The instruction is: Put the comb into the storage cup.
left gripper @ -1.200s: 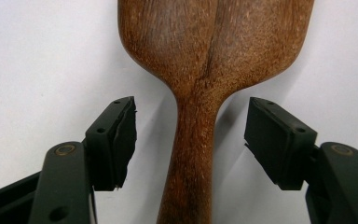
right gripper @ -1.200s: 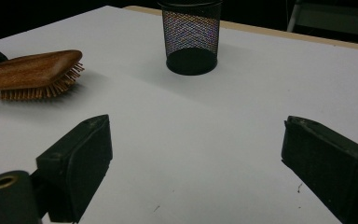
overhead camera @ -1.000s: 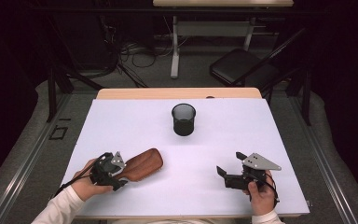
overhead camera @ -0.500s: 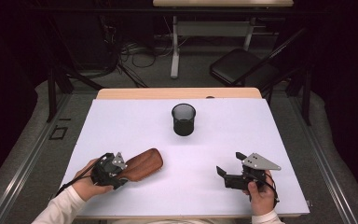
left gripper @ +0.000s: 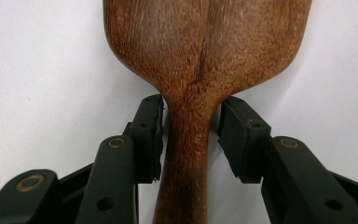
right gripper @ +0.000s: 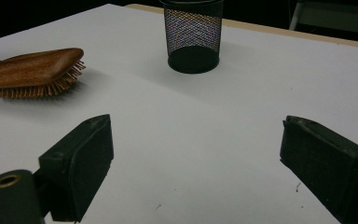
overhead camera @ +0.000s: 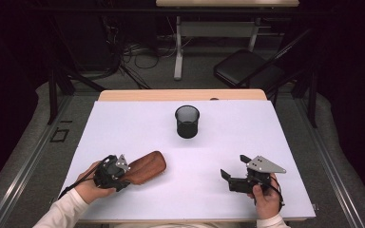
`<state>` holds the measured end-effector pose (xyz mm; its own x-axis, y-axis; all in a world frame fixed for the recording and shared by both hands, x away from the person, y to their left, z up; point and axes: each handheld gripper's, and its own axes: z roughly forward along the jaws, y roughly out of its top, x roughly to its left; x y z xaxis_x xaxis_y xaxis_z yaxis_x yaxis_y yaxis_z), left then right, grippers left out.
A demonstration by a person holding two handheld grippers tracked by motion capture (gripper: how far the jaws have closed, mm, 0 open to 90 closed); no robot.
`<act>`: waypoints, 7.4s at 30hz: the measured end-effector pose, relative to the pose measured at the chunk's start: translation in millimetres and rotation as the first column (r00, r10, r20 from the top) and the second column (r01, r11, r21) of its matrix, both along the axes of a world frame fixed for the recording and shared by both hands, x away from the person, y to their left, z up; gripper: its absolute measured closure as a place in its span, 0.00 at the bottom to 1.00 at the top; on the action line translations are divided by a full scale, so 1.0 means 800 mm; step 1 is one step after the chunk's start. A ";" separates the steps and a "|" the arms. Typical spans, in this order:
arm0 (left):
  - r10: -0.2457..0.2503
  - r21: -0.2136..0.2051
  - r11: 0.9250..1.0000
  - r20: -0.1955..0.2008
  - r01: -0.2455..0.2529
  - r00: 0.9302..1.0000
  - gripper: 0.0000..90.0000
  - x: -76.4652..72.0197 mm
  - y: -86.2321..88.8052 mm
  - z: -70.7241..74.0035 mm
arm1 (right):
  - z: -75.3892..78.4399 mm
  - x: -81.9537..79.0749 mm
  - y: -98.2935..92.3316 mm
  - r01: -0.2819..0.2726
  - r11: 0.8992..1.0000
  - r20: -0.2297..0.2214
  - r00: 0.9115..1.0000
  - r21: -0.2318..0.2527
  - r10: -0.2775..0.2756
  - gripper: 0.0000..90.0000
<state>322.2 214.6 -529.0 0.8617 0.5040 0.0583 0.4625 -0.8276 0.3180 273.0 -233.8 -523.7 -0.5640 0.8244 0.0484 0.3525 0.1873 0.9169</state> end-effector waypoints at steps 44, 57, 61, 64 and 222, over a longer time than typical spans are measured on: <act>-0.020 0.031 0.999 -0.001 0.020 1.000 0.77 0.002 -0.006 0.001 | -0.001 0.001 0.001 -0.001 1.000 -0.003 1.000 -0.002 0.001 0.12; -0.023 0.014 1.000 0.014 0.022 1.000 0.79 -0.002 -0.003 0.001 | -0.001 0.001 0.000 -0.003 1.000 -0.014 1.000 -0.004 0.003 0.12; 0.003 -0.003 1.000 0.011 -0.003 1.000 0.79 -0.004 -0.003 0.002 | -0.002 0.002 0.001 0.000 1.000 -0.010 1.000 0.001 0.000 0.12; 0.011 -0.003 1.000 0.012 -0.011 1.000 0.80 -0.005 -0.004 0.003 | -0.003 0.002 0.001 0.001 1.000 -0.009 1.000 0.002 -0.001 0.12; 0.102 -0.486 0.874 0.168 -0.008 0.980 0.80 0.007 -0.127 0.065 | 0.003 0.005 0.007 -0.001 1.000 -0.086 0.996 0.011 0.002 0.10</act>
<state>328.1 112.8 -477.1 0.8294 0.5563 -0.0502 0.3975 -0.5247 0.7528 276.8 -228.3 -521.5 -0.5589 0.8225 0.1053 0.4297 0.1786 0.8851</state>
